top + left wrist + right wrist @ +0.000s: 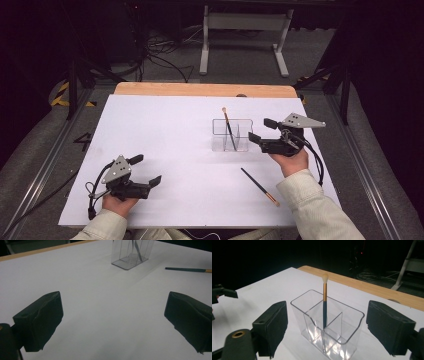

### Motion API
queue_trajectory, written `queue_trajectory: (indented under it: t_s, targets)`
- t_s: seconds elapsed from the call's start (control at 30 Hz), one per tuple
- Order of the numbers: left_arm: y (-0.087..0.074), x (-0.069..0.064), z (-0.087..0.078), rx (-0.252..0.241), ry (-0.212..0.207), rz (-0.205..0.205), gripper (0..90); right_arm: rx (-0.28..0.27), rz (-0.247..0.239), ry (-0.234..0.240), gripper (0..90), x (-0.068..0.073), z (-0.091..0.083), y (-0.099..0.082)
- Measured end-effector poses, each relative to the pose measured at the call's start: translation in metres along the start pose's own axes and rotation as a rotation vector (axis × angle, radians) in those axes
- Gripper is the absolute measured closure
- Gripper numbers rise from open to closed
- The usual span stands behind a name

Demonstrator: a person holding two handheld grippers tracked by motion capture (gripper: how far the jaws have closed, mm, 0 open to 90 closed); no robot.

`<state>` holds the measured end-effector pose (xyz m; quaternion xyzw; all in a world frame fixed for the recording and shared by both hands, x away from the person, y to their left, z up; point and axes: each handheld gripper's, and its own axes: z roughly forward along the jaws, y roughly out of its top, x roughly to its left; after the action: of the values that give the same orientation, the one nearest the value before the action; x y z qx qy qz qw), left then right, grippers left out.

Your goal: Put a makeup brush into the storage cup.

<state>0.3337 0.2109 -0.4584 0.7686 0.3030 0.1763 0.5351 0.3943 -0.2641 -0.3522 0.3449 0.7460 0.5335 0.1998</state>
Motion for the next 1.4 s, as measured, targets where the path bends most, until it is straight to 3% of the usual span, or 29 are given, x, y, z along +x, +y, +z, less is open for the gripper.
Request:
queue_trajectory:
  t_s: [0.37, 0.47, 0.67, 1.03, 1.27, 1.4]
  targets:
    - [0.000, 0.001, -0.001, 0.004, -0.005, -0.005, 2.5, 0.045, -0.029, 0.021, 15.3, 0.009, -0.022, -0.001]
    - [0.000, 0.002, -0.002, -0.010, -0.013, -0.033, 2.6, 0.052, -0.011, 0.040, 18.4, 0.009, -0.027, -0.001]
    - [0.000, 0.002, -0.003, -0.011, -0.010, -0.029, 2.5, 0.088, -0.049, 0.031, 19.7, 0.013, -0.031, 0.000]
    - [0.001, 0.000, -0.003, -0.007, -0.009, -0.014, 2.5, 0.208, -0.077, 0.030, 30.4, 0.015, -0.038, 0.007]
    - [0.001, 0.000, -0.003, 0.001, -0.018, -0.016, 2.5, 0.284, -0.138, 0.025, 31.8, 0.021, -0.038, 0.012]
    - [0.003, 0.000, -0.003, 0.020, -0.028, -0.008, 3.0, 0.369, -0.170, -0.003, 31.1, 0.026, -0.035, 0.011]
